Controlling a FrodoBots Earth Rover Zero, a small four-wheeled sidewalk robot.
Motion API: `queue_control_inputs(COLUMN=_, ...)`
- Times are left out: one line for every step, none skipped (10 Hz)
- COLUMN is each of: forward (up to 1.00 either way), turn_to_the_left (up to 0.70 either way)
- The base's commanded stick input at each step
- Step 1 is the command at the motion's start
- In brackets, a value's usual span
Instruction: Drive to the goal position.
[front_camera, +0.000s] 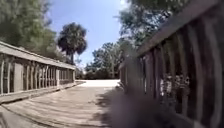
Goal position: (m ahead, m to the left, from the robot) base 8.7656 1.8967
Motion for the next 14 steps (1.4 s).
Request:
queue_control_inputs(forward=0.7, turn_to_the_left=0.0)
queue_control_inputs(forward=0.7, turn_to_the_left=0.0)
queue_control_inputs(forward=0.7, turn_to_the_left=0.0)
queue_control_inputs(forward=0.7, turn_to_the_left=0.0)
queue_control_inputs(forward=0.7, turn_to_the_left=0.0)
queue_control_inputs(forward=0.7, turn_to_the_left=0.01)
queue_control_inputs(forward=0.19, turn_to_the_left=0.51)
queue_control_inputs(forward=0.0, turn_to_the_left=0.7)
queue_control_inputs(forward=0.0, turn_to_the_left=0.7)
queue_control_inputs(forward=0.0, turn_to_the_left=0.7)
queue_control_inputs(forward=0.0, turn_to_the_left=0.7)
queue_control_inputs(forward=0.0, turn_to_the_left=0.7)
queue_control_inputs(forward=0.0, turn_to_the_left=0.7)
queue_control_inputs(forward=0.0, turn_to_the_left=0.7)
